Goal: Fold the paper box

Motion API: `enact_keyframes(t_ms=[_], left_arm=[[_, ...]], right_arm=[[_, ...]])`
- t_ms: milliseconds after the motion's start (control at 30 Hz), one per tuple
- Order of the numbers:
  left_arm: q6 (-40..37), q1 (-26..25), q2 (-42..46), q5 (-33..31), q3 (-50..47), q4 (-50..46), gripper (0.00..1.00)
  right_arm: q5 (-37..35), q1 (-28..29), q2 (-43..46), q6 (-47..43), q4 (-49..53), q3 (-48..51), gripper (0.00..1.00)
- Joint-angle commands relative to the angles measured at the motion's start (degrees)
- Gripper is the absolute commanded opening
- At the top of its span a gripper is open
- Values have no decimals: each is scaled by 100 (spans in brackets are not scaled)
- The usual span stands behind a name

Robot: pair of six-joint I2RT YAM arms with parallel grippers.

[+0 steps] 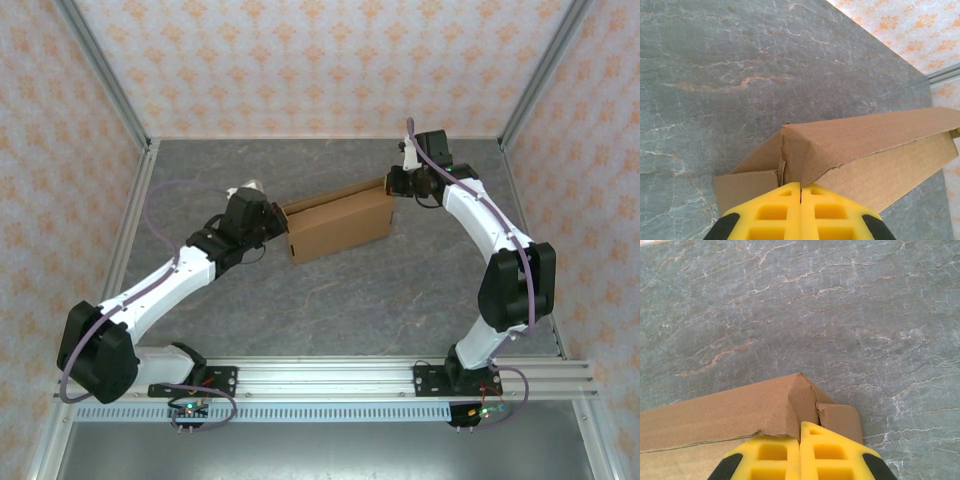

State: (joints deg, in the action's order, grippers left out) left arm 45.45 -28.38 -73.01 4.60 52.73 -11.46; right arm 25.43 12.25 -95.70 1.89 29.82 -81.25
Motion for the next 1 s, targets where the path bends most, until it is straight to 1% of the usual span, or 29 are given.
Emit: enact_keyframes(t_ms=[0,67,100,133,200,233,367,433,533,600,667,767,967], left_arm=[[-280,-166,111,-793,-307,-563,0],[-427,-215,119,-829,-327,-643,0],[-491,-216,117,-825,-313,-674,5],[-547,-219,128,-839,-274,-707,8],[-676,-213,172,-847,-182,-714,11],[-740,-213,198,-870,-119,-764,14],[-1086,-216,338,-902,61,-1007,34],[-1217,-216,463,-834,36,-1042,46],[-1449,-214,717,-635,-56,-1068,62],[-1797,-215,894,-533,-149,-1036,73],[-2140,-212,1052,-472,-237,-963,81],[-2576,-204,1213,-574,-320,-844,87],[-3220,-181,1098,-900,-12,-570,87]], right_arm=[[-745,-82,-73,103,463,309,0],[-777,-83,-59,92,441,334,0],[-768,-83,-53,91,433,328,0],[-743,-84,-45,95,429,326,0],[-715,-75,-24,112,409,320,0],[-707,-74,-11,115,407,319,0],[-737,-74,12,93,434,322,0],[-750,-76,33,86,430,346,0],[-734,-79,34,83,428,342,0],[-715,-74,33,83,436,327,0],[-706,-74,37,70,436,318,0],[-689,-76,34,18,454,294,0],[-602,-65,-7,-117,528,261,0]])
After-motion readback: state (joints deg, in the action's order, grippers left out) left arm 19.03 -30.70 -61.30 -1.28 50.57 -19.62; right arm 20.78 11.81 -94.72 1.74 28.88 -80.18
